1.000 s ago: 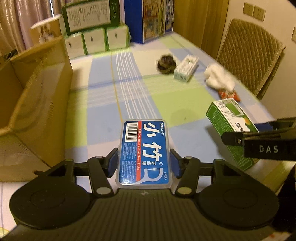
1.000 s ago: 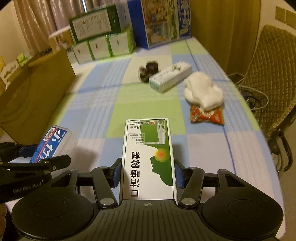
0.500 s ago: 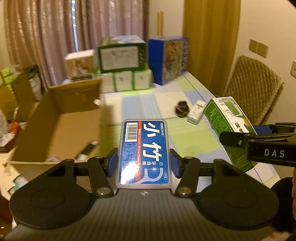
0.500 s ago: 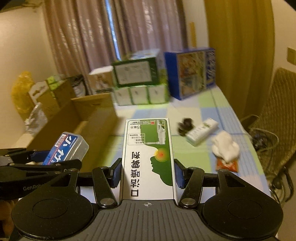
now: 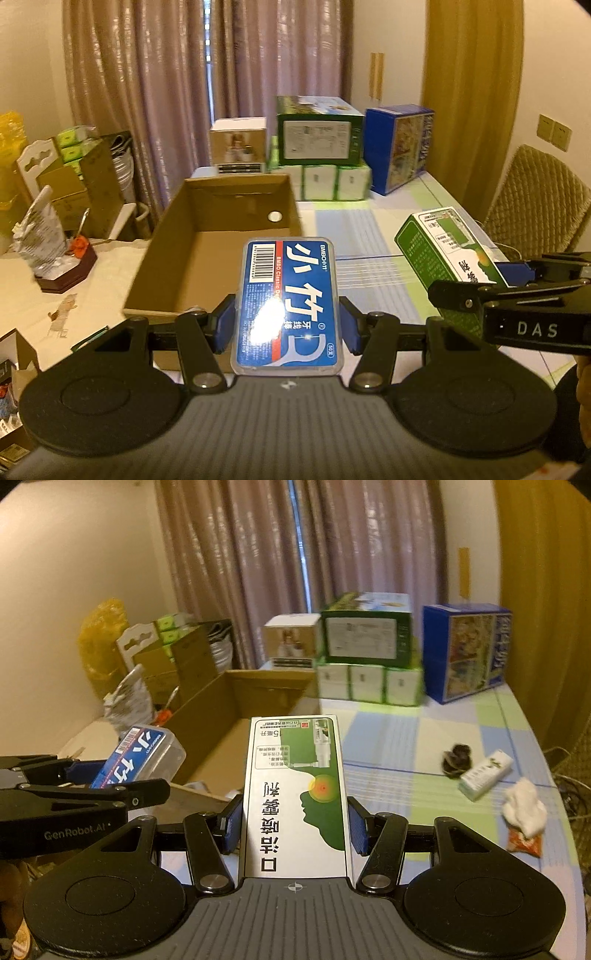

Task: Organize objects
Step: 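Lift toothpick box with left tool while right tool carries medicine box over cardboard box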

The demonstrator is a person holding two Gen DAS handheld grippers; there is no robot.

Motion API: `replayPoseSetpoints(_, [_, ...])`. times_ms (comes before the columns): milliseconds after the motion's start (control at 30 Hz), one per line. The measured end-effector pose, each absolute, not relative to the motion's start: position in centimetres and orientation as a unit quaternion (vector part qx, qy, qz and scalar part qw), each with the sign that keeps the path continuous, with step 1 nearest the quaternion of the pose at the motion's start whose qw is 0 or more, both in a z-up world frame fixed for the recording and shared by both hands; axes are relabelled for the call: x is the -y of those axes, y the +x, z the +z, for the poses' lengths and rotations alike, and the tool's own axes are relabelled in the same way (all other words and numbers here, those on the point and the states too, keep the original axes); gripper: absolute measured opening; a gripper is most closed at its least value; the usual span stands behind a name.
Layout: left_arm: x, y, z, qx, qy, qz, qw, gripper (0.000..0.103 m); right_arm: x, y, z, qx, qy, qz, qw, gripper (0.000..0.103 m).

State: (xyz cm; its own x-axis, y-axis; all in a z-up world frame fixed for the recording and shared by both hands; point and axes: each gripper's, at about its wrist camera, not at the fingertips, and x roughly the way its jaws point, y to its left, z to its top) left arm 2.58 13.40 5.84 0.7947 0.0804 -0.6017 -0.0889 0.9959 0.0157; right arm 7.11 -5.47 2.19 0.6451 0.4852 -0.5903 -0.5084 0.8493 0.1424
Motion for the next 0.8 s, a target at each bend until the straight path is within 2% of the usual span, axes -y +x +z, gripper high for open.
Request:
replayPoseSetpoints(433, [-19.5,5.1,6.4,-0.317,-0.006,0.067,0.946,0.052,-1.2,11.1,2.7,-0.315,-0.036,0.314,0.895,0.053])
replayPoseSetpoints(800, [-25.1,10.7,4.5,-0.344,-0.018,0.078,0.936,0.052,-5.9,17.8,0.8,-0.356,-0.016,0.334,0.873,0.053])
